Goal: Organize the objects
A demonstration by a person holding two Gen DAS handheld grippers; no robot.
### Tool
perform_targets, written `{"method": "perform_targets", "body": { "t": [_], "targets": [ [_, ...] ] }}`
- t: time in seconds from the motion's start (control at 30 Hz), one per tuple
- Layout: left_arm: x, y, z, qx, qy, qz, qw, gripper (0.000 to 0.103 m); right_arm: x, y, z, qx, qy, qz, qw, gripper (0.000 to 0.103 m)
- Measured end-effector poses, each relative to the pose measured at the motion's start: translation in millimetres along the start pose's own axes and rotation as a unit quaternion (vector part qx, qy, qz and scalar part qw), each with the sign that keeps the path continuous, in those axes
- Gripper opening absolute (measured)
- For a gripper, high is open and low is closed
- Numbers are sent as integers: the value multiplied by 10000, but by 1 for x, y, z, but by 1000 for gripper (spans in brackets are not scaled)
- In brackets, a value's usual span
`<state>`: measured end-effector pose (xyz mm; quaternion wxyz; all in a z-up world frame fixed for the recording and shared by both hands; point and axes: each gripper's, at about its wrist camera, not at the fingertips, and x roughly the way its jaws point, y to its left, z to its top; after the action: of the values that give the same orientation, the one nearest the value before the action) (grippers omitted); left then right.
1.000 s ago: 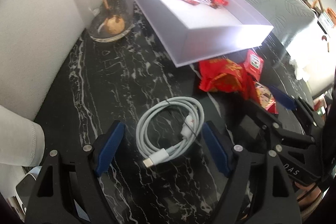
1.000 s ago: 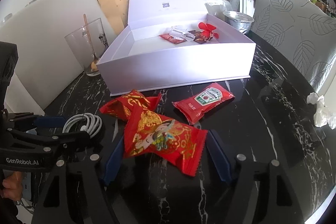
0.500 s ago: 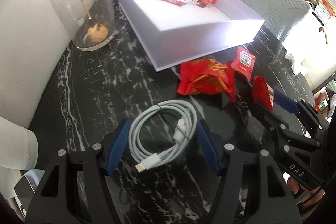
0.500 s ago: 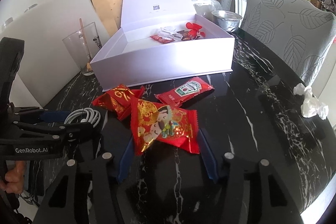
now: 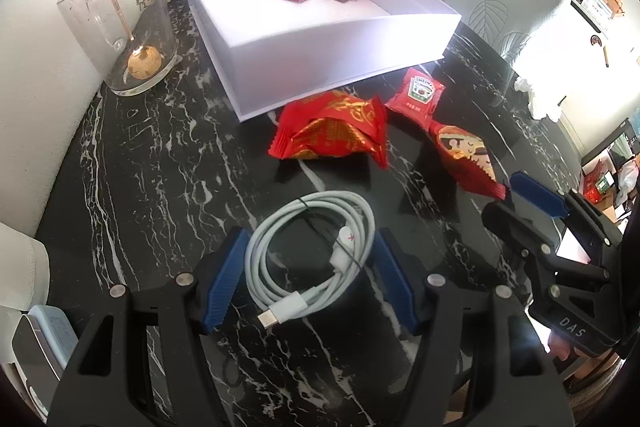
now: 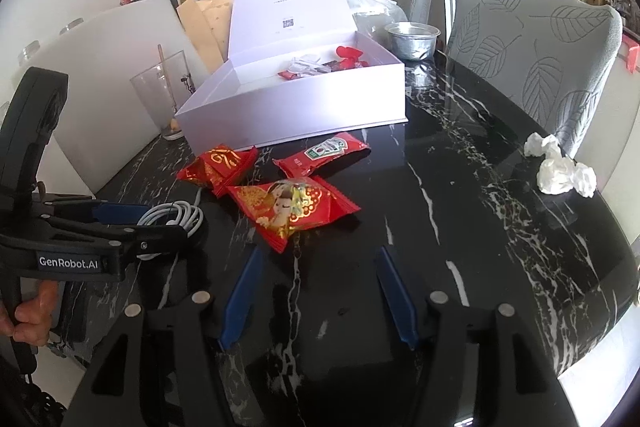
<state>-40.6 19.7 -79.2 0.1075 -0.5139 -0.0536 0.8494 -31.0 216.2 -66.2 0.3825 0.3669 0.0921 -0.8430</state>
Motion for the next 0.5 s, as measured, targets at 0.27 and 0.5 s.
{"method": "perform_targets", "body": {
  "t": [0.27,0.5],
  "targets": [
    [-1,10,0,-132,23,89,9999,64,14,11,14,-222,-149,57,9996,79],
    [0,22,3,-273,24,99,9996,64,32,17,25,-440,-31,145,9989,79]
  ]
}}
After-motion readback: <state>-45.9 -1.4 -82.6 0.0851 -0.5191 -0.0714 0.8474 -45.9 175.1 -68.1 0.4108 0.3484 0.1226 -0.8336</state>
